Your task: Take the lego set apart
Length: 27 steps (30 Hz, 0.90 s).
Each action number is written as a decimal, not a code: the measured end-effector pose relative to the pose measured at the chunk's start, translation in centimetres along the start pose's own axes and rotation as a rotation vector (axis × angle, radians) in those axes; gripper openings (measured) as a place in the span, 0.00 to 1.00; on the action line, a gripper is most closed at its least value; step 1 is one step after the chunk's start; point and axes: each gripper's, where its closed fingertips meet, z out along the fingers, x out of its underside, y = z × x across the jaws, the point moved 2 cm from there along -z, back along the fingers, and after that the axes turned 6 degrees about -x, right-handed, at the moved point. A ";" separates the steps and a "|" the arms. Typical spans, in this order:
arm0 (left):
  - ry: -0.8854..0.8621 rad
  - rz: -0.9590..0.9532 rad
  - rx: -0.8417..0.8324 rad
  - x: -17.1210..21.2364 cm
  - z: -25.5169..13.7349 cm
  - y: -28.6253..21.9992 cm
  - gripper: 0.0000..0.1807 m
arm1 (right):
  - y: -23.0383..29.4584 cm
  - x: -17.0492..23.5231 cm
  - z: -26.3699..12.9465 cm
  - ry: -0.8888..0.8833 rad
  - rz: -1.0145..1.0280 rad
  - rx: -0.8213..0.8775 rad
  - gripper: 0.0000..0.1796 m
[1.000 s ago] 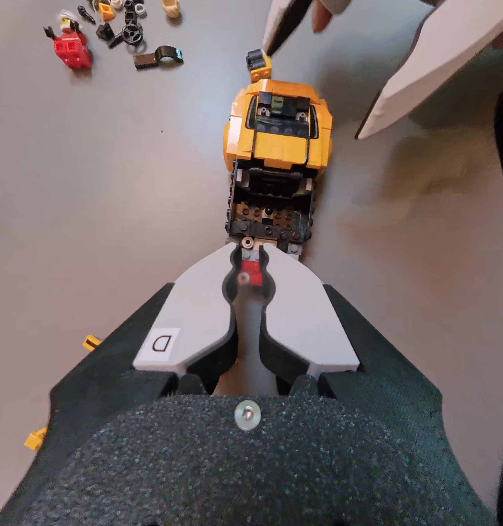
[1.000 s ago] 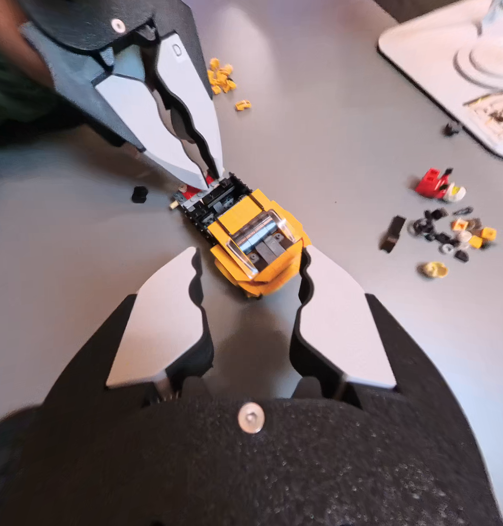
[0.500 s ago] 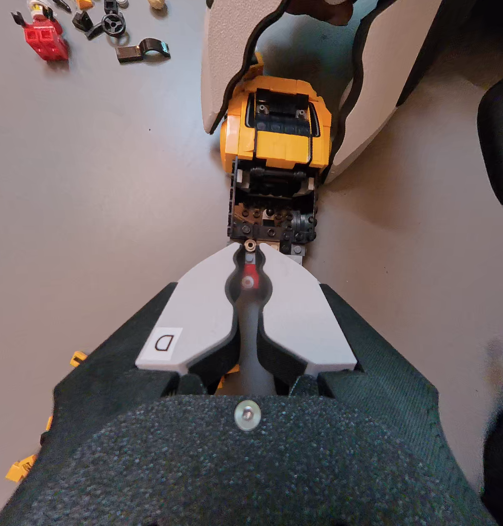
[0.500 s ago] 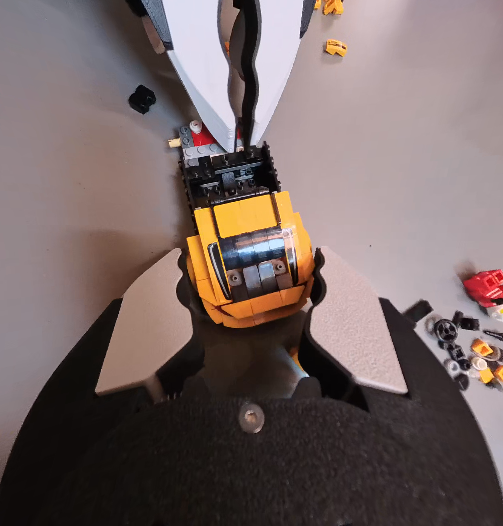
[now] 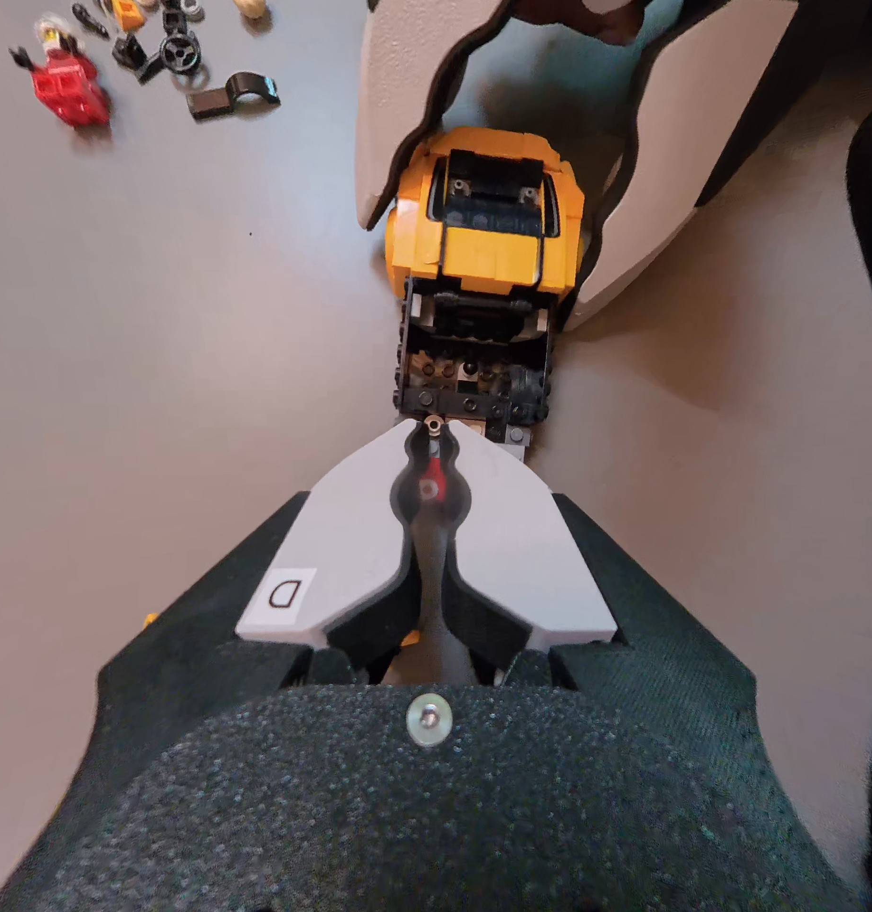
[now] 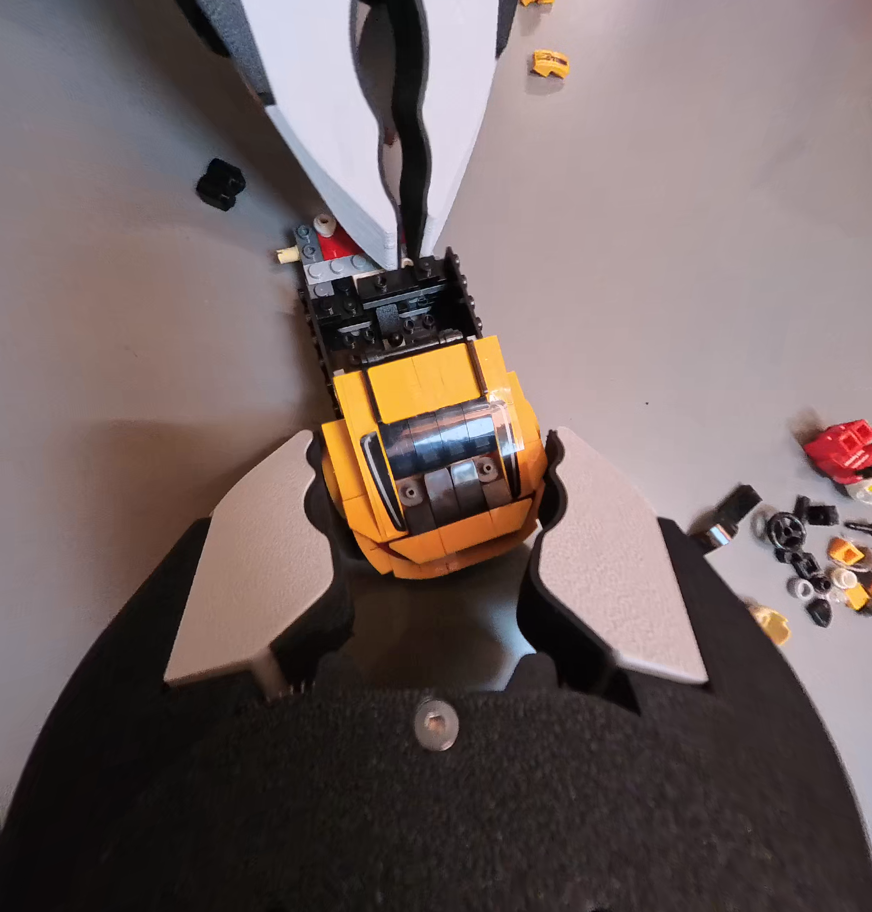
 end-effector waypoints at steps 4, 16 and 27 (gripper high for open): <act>-0.038 0.110 0.057 -0.3 0.0 -2.3 0.00 | -0.2 0.1 0.0 -0.006 0.034 0.027 0.47; -0.077 -0.029 0.006 -0.4 -0.3 0.2 0.06 | 0.0 -0.2 0.2 -0.020 0.031 0.041 0.47; 0.003 0.006 -0.033 -0.2 0.3 0.3 0.03 | 0.0 -0.1 0.1 -0.030 0.025 0.045 0.47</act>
